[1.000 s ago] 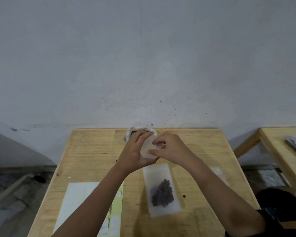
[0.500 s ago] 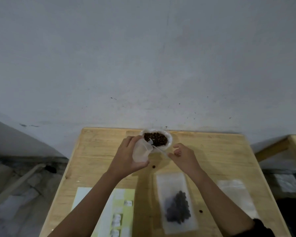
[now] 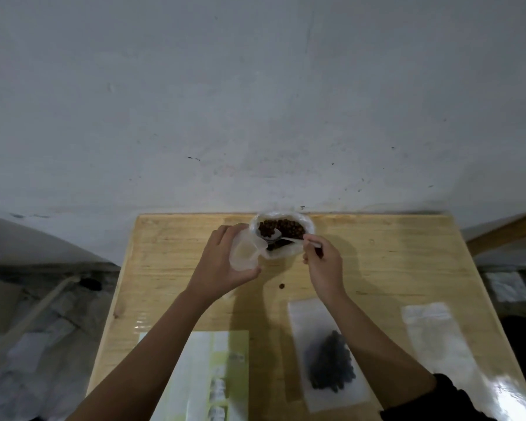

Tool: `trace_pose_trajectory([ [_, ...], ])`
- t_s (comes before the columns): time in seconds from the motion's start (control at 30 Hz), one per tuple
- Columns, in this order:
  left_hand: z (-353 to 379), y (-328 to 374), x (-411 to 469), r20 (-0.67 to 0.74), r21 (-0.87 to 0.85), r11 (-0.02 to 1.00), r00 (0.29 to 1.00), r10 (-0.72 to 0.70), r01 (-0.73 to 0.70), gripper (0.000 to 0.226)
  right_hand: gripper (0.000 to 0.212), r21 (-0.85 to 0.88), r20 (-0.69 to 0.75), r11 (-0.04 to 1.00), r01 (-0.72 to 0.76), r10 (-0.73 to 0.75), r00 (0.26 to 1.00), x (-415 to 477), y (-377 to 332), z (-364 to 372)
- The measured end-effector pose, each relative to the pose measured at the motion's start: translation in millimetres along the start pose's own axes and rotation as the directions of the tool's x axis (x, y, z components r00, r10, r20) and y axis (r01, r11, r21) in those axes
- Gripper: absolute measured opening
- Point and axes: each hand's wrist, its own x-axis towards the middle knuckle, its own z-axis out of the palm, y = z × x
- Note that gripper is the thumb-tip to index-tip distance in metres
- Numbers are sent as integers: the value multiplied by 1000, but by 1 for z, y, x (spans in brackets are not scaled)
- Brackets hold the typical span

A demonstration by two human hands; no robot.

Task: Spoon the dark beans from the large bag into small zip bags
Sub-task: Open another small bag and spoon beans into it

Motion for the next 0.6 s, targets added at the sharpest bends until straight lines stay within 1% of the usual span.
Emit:
trace_pose_trajectory([
  [0.1,-1,-2,8,-12,-33,999,1000,-7,6,75,18,44,-15,999,-1,1,1000,1,-1,-11],
  [0.17,-1,-2,12,-18,-58,998,1000,-19,18,76,20,15,-39,999,32,-31,999,1,-2,-19],
  [0.27,2,-2,17,-27,-78,997,999,-26,24,76,22,-80,-78,983,167,-174,982,-1,-5,-28],
  [0.33,3,-2,19,-29,-80,997,999,-20,18,77,25,-162,-67,948,274,-287,956,-5,-5,-30],
  [0.4,4,-4,21,-22,-79,997,1000,-17,15,77,27,-213,-62,924,318,-337,939,-11,-4,-27],
  [0.43,3,-5,21,-17,-81,997,1000,-16,15,77,27,-220,-74,928,300,-322,944,-14,-2,-23],
  [0.5,1,-7,19,-15,-85,996,1000,-17,15,77,28,-185,-126,960,208,-233,964,-19,4,-12],
  [0.6,-6,-12,14,-33,-70,998,999,-10,8,75,25,-20,-207,1000,21,-25,978,-18,11,9],
])
